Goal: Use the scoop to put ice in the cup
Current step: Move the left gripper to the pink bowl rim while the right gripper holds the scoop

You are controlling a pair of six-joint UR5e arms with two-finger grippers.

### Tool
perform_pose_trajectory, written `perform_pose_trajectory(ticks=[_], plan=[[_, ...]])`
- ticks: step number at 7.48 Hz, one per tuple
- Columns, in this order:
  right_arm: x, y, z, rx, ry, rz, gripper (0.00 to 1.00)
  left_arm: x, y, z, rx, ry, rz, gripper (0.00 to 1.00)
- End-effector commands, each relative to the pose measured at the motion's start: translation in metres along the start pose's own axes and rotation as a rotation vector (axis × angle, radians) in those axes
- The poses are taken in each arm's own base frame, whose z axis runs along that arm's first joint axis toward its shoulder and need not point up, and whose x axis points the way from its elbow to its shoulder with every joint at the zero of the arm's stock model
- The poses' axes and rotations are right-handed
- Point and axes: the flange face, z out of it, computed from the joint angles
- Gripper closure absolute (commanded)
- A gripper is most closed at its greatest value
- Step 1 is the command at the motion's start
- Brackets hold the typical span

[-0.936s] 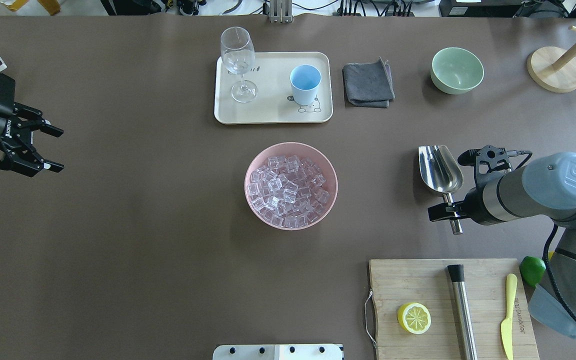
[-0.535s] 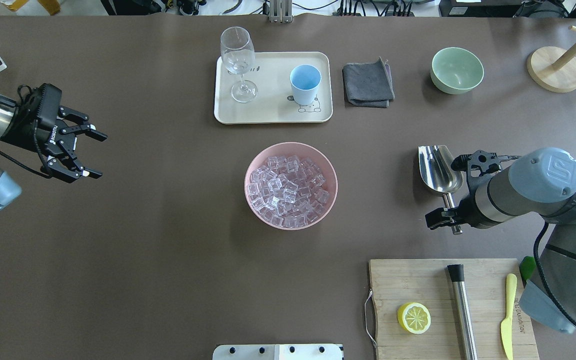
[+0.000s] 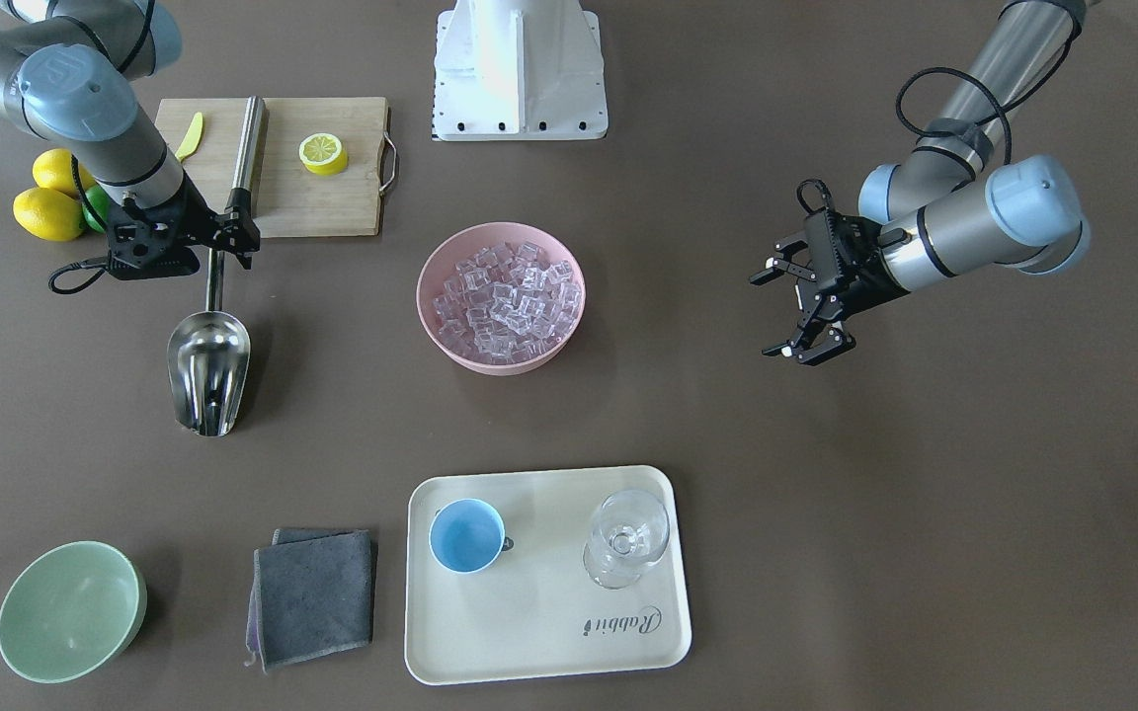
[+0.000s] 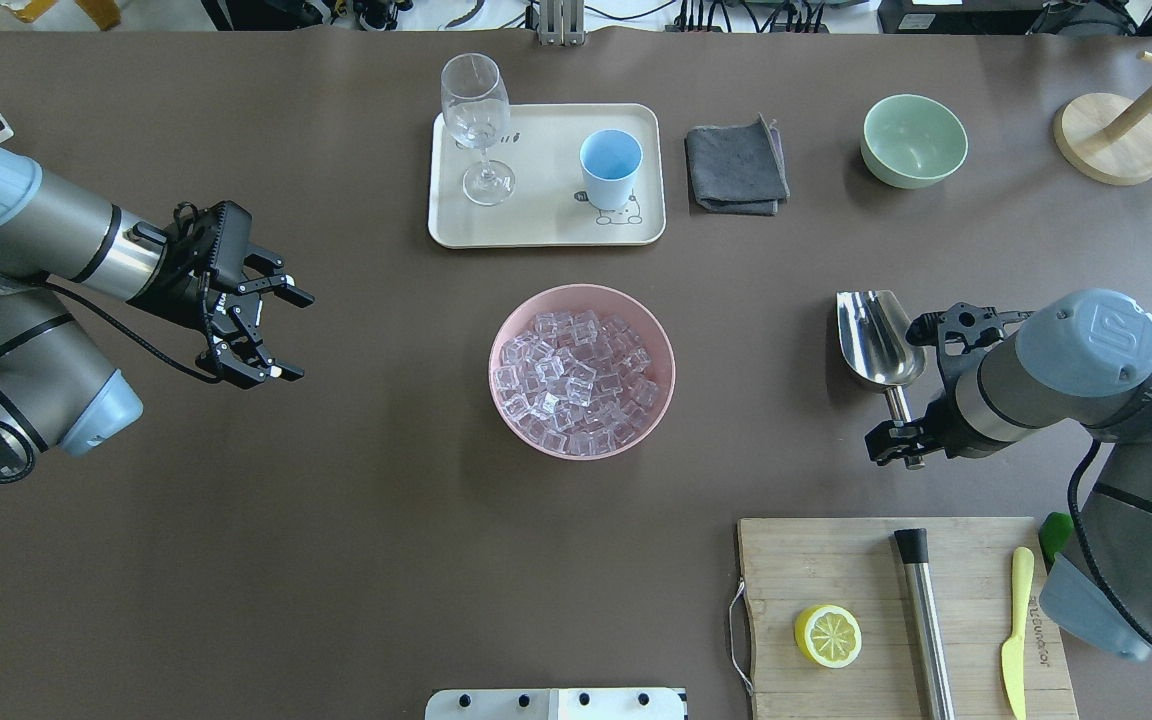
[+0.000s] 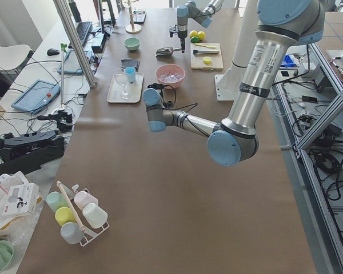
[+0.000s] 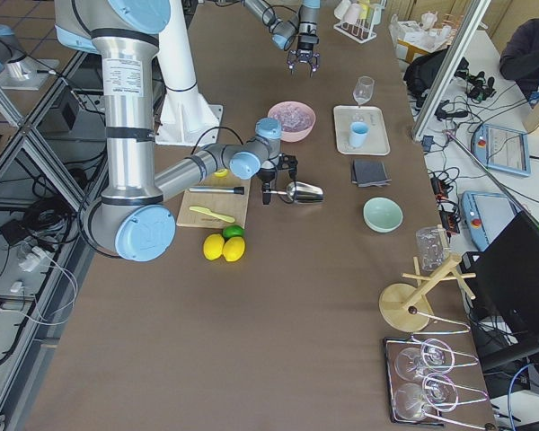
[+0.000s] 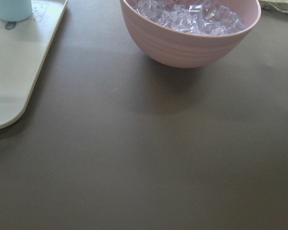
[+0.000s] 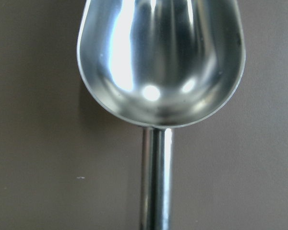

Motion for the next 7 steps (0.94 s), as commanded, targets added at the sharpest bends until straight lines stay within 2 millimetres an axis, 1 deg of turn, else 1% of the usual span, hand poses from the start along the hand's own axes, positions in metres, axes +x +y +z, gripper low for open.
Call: perform_pose_trajectory(ticks=[1,2,3,4,5,6,7], plan=[[0.002,-0.004,-0.001,0.005,0.001,-0.002,0.25,0.000,-0.013,0.016,-0.098,0.032,0.043,0.02],[0.002,-0.007,-0.003,0.002,-0.004,0.005,0.25,-0.001,-0.015,0.017,-0.130,0.046,0.111,0.02],[-0.002,-0.012,-0.007,-0.019,-0.006,0.016,0.25,-0.003,-0.009,0.021,-0.179,0.070,0.064,0.02],[-0.004,-0.016,-0.007,-0.023,0.004,0.016,0.25,0.004,-0.017,0.017,-0.191,0.076,0.049,0.02],[-0.002,-0.018,-0.007,-0.027,0.012,0.024,0.25,0.006,-0.021,0.013,-0.182,0.072,0.061,0.02],[-0.001,-0.018,-0.005,-0.043,0.012,0.030,0.28,0.007,-0.029,0.013,-0.171,0.071,0.076,0.02],[-0.001,-0.018,-0.005,-0.050,0.008,0.026,0.33,0.009,-0.032,0.014,-0.175,0.071,0.077,0.02]])
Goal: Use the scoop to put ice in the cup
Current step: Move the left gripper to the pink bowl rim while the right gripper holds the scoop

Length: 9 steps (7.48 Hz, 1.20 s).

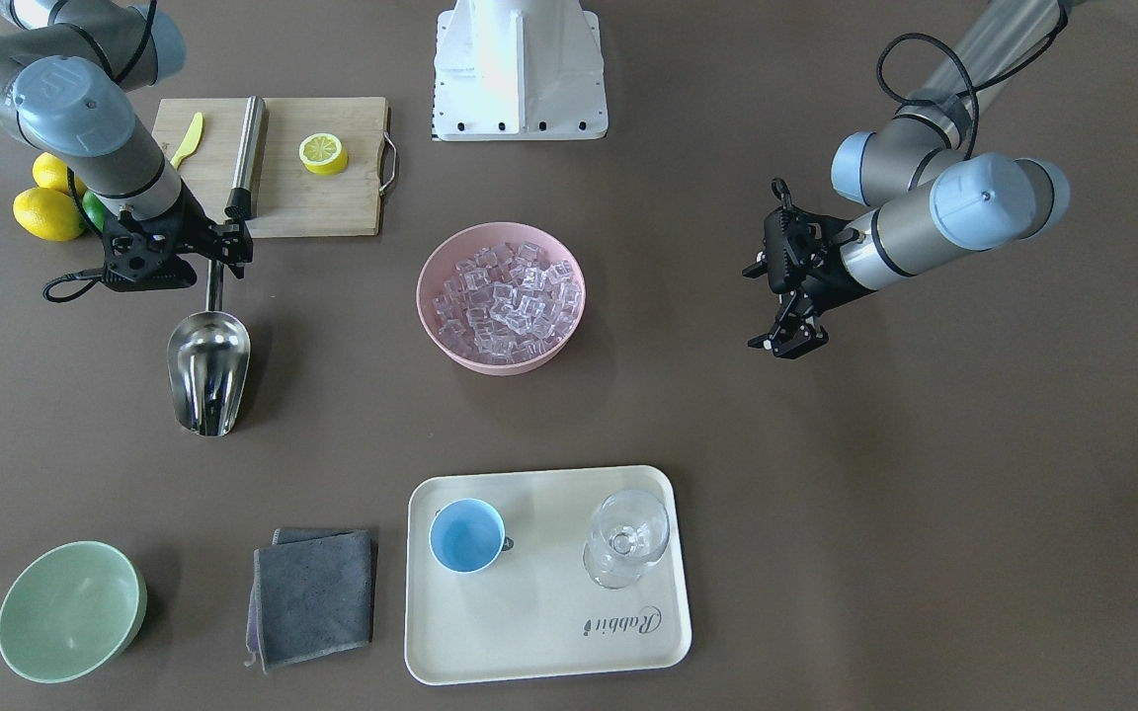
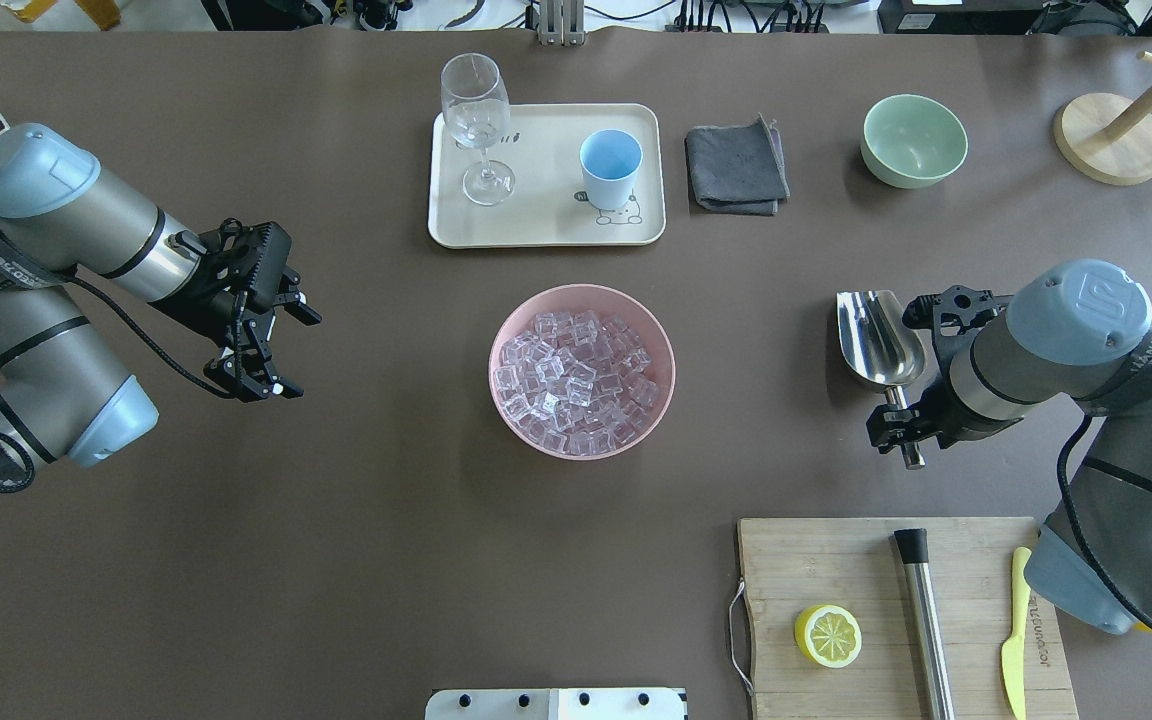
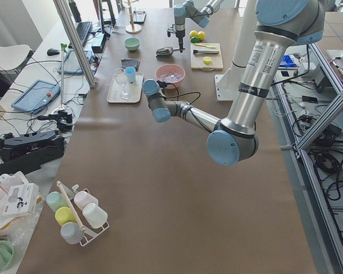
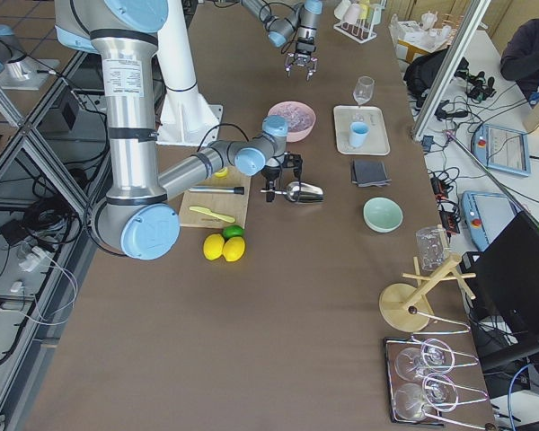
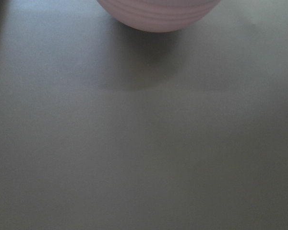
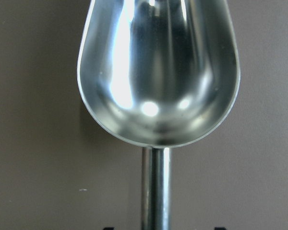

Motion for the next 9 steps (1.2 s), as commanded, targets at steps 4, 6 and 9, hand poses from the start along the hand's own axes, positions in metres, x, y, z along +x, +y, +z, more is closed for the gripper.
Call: perform_pose_trajectory(ticks=[4,6,9], plan=[[-0.011,-0.009,-0.006,-0.025,-0.002,0.012,0.46,-0.002,-0.019,-0.004,0.007,-0.002,0.014,0.02],[-0.009,-0.009,-0.006,-0.025,0.000,0.013,0.47,-0.007,-0.043,-0.007,0.027,-0.019,0.045,0.02],[-0.008,-0.008,-0.005,-0.026,0.001,0.015,0.50,-0.016,-0.052,-0.008,0.011,-0.075,0.050,0.02]])
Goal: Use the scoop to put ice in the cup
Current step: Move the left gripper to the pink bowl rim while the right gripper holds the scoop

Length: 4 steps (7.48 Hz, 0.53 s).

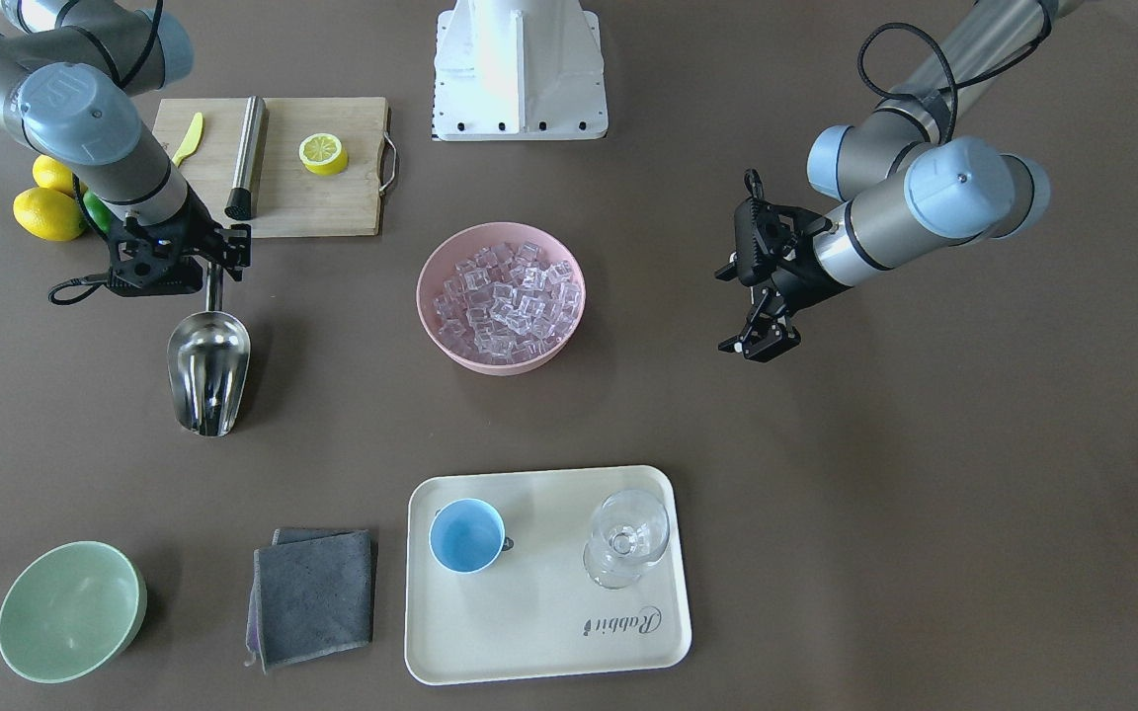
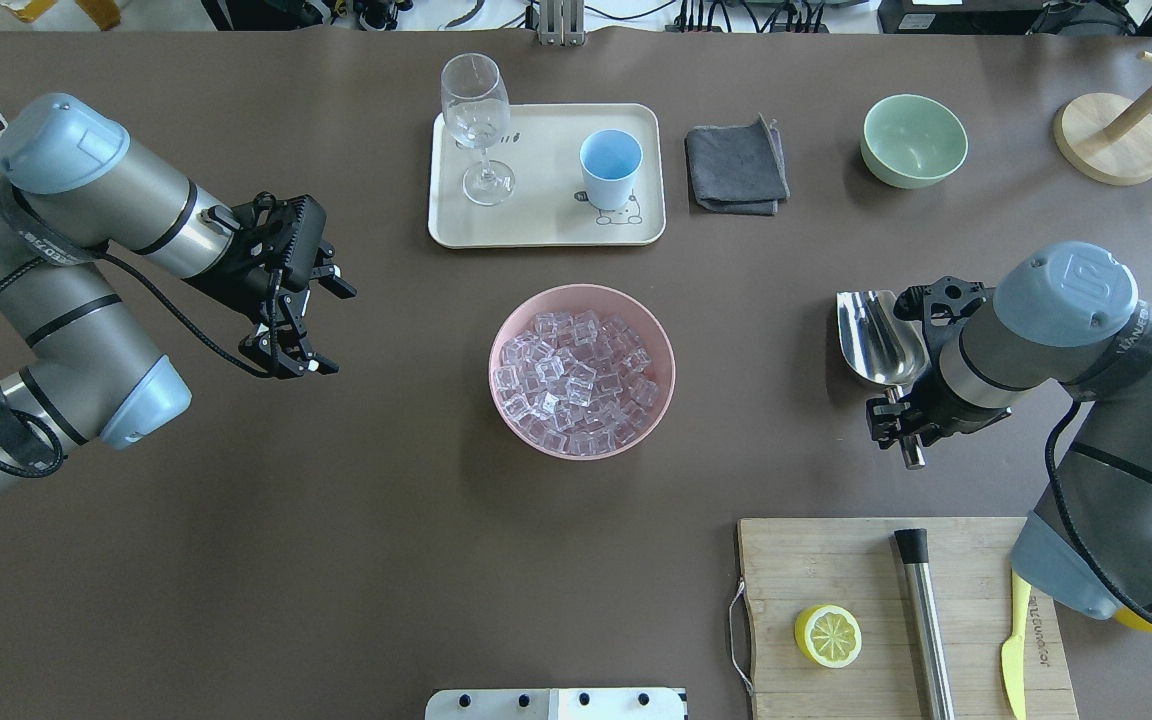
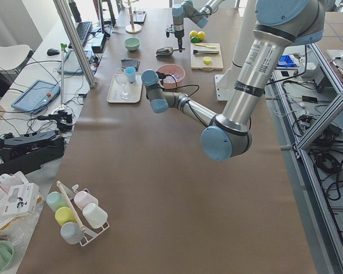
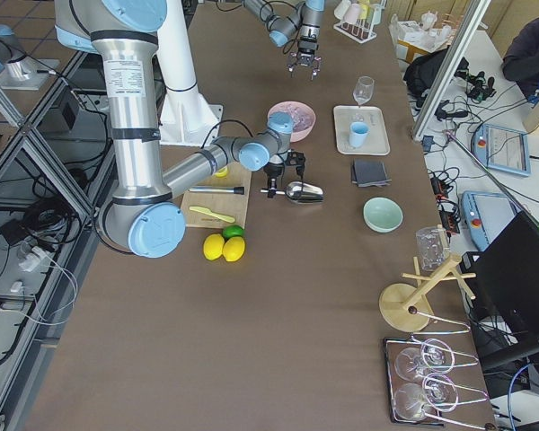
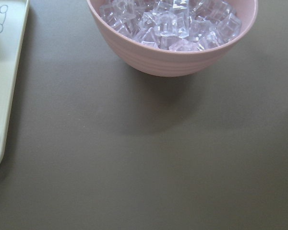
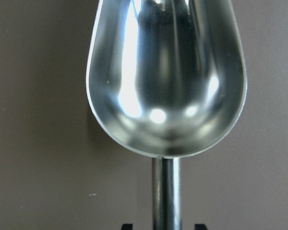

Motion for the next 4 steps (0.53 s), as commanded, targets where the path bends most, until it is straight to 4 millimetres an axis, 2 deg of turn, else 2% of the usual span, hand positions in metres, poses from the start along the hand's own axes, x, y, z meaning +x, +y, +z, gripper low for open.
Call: perform_pose_trajectory(ticks=[1,3,4], plan=[[0.001,0.000,0.001,0.000,0.003,0.002,0.51,-0.013,-0.016,0.004,-0.029,-0.093,0.014,0.02],[0.003,-0.002,0.006,-0.004,0.006,0.003,0.51,-0.014,-0.037,0.026,-0.039,-0.110,0.032,0.02],[0.003,-0.002,0.006,-0.002,0.005,0.002,0.51,-0.019,-0.038,0.032,-0.043,-0.103,0.027,0.02]])
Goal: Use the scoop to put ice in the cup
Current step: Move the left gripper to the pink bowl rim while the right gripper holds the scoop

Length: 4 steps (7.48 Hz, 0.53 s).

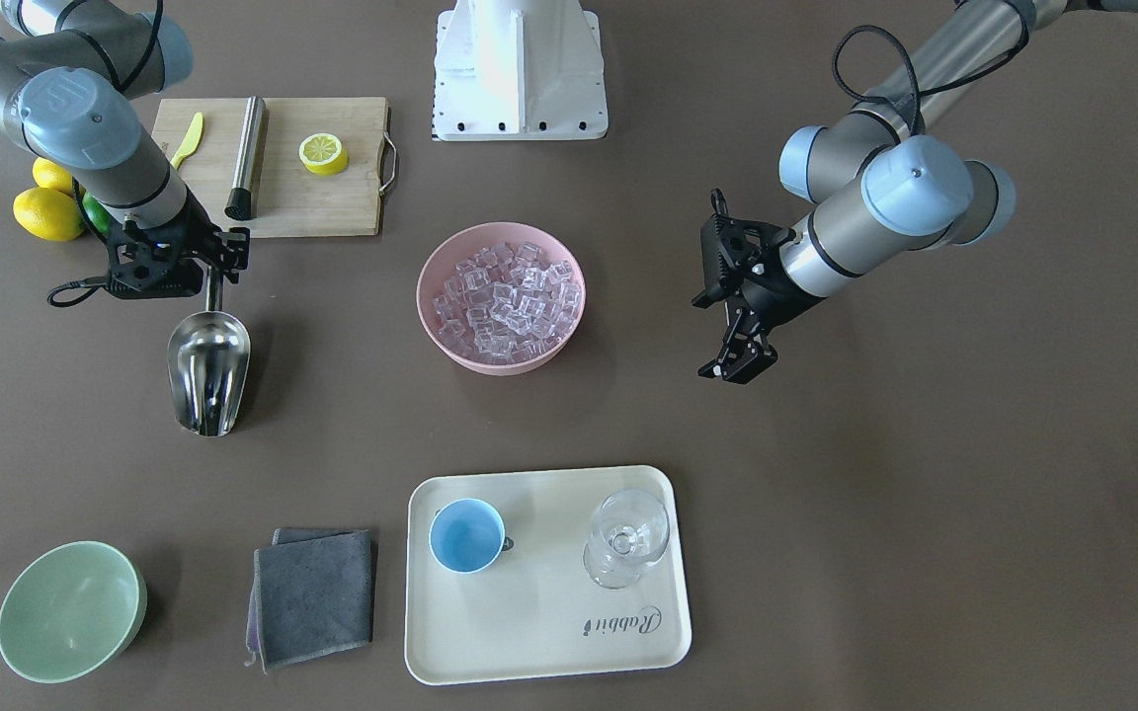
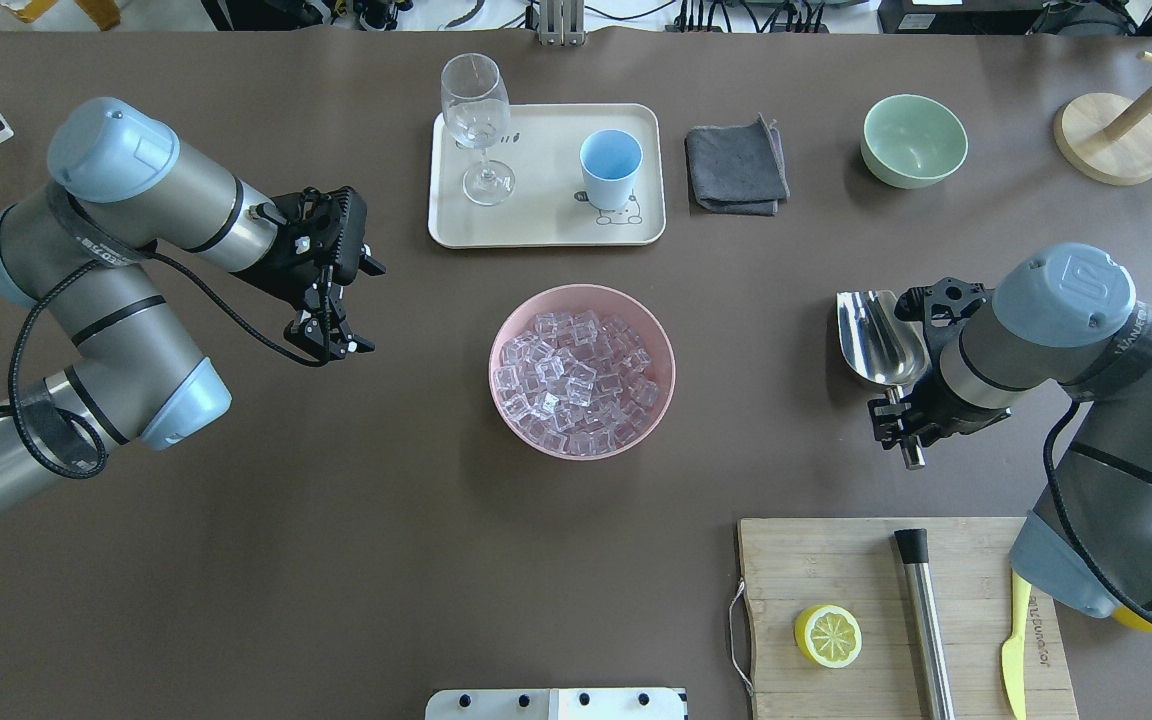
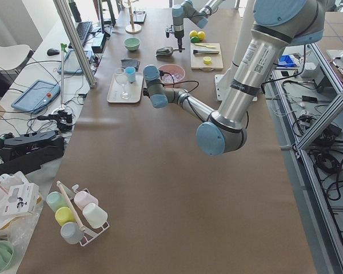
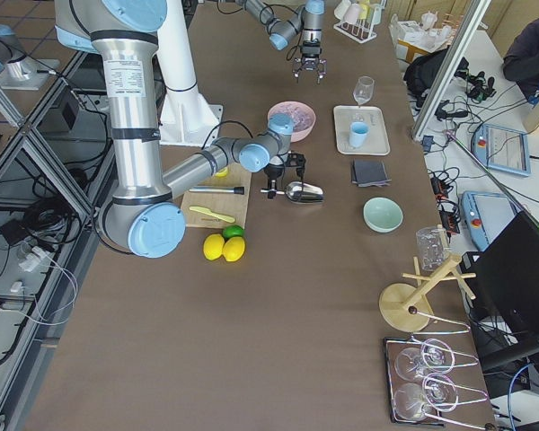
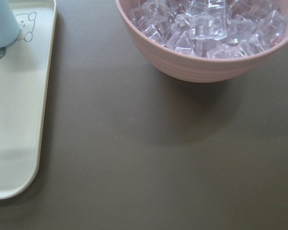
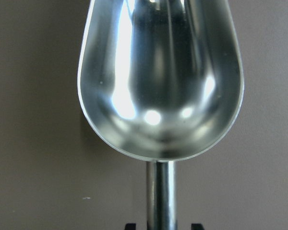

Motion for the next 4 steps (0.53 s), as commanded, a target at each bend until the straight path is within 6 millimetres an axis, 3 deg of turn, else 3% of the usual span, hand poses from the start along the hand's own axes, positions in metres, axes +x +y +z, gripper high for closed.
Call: perform_pose_trajectory(ticks=[1,2,4], plan=[[0.000,-0.001,0.001,0.000,0.000,0.000,0.71,-0.006,-0.016,0.017,-0.005,0.001,0.007,0.02],[-0.001,-0.001,-0.001,0.001,-0.001,0.000,0.99,-0.003,-0.019,0.018,0.009,0.011,0.017,0.02],[-0.004,0.002,-0.009,0.004,-0.009,0.012,1.00,0.006,-0.029,0.025,0.025,0.034,0.032,0.02]])
